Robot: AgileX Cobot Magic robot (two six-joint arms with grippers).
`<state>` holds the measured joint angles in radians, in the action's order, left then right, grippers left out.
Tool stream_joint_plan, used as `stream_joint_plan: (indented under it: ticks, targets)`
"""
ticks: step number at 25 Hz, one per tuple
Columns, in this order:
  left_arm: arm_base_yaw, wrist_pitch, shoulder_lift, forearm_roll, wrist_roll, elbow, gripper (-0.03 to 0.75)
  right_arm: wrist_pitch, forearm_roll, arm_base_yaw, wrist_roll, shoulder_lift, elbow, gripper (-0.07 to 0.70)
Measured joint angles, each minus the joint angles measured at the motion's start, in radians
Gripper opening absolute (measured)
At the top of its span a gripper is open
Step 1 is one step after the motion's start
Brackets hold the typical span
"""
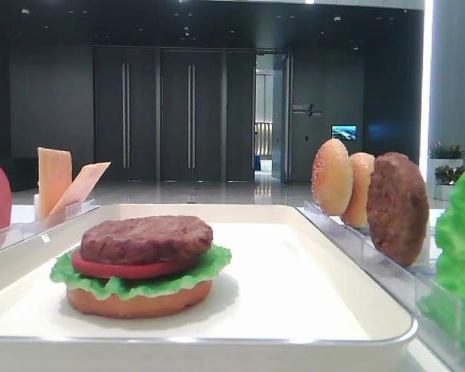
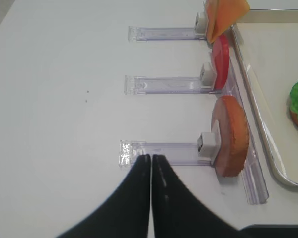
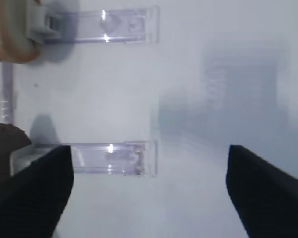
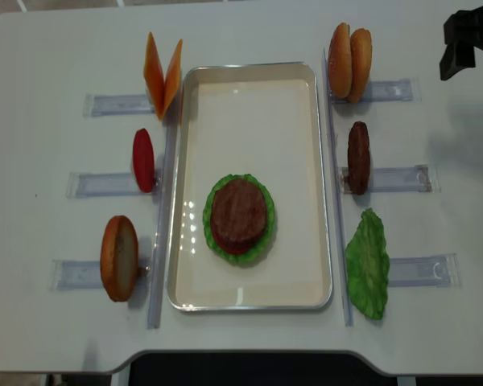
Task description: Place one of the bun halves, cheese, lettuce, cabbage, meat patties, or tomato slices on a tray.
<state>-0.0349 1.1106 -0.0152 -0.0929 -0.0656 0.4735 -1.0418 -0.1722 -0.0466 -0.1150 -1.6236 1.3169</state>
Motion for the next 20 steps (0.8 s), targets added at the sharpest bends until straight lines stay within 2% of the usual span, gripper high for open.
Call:
stream_joint_plan:
  ticks: [7,10,13,20]
  targets:
    - [0.0,0.0,0.0,0.0,0.0,0.0,-0.007,-0.069,0.061,-0.055,0.027,0.009,0.0,0.592]
    - [0.0,0.0,0.0,0.0,0.0,0.0,-0.007,-0.075,0.074,-0.055,0.046,0.055,-0.023,0.592]
    - [0.0,0.0,0.0,0.0,0.0,0.0,-0.007,-0.051,0.074,-0.055,0.049,0.15,-0.086,0.592]
    - [0.0,0.0,0.0,0.0,0.0,0.0,-0.007,-0.049,0.077,-0.055,0.051,0.456,-0.279,0.592]
